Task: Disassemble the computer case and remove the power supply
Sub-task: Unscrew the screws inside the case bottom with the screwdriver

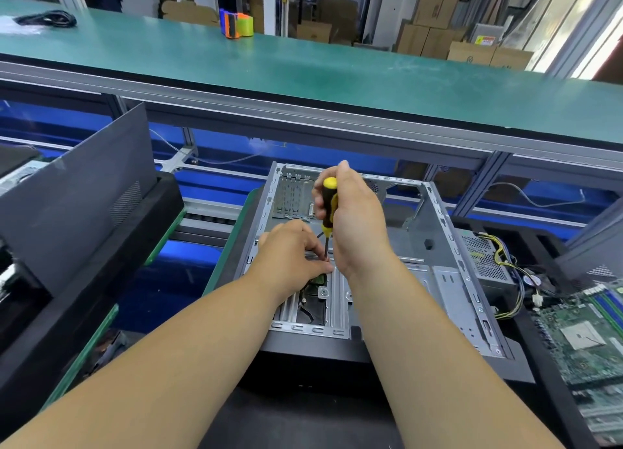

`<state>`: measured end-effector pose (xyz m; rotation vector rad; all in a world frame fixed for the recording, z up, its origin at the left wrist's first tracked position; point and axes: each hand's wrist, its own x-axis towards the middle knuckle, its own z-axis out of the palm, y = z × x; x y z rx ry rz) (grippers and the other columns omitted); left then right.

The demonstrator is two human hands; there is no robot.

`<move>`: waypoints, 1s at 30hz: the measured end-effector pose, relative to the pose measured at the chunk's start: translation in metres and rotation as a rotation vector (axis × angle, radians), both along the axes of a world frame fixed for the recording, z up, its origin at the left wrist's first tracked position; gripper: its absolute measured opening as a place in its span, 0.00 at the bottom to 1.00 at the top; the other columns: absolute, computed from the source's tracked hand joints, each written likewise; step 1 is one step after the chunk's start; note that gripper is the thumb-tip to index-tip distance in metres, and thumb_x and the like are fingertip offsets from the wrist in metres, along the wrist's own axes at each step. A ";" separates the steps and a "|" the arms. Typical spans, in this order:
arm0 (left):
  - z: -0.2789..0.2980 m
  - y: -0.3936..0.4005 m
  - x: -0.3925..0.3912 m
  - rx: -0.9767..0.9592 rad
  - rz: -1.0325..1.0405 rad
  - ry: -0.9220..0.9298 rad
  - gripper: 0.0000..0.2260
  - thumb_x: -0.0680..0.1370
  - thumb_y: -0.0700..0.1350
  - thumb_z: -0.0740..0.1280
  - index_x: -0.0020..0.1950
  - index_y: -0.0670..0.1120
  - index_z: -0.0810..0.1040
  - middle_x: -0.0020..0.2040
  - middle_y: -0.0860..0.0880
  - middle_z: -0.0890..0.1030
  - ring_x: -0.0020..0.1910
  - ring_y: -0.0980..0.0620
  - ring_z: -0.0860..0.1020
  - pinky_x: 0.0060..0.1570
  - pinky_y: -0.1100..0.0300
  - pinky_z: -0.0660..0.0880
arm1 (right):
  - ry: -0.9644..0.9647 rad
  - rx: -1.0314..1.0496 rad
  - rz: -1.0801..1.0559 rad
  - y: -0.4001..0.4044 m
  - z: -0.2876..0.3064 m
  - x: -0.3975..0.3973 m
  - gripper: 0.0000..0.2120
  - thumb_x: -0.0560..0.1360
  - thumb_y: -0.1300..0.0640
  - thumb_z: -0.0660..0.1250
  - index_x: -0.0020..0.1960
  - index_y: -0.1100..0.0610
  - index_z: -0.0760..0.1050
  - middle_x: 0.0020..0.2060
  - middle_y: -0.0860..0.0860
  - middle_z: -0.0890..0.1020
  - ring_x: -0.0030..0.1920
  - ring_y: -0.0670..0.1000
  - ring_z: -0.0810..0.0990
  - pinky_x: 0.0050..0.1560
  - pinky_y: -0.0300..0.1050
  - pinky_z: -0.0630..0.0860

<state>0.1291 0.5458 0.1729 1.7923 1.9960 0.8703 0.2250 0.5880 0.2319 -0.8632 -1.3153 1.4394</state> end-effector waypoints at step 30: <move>-0.007 0.004 -0.001 0.011 0.010 0.017 0.07 0.67 0.56 0.77 0.38 0.57 0.81 0.46 0.57 0.74 0.52 0.56 0.68 0.53 0.56 0.62 | 0.275 -0.031 0.139 0.015 -0.012 -0.001 0.23 0.82 0.47 0.53 0.34 0.55 0.71 0.22 0.48 0.64 0.23 0.47 0.59 0.25 0.38 0.59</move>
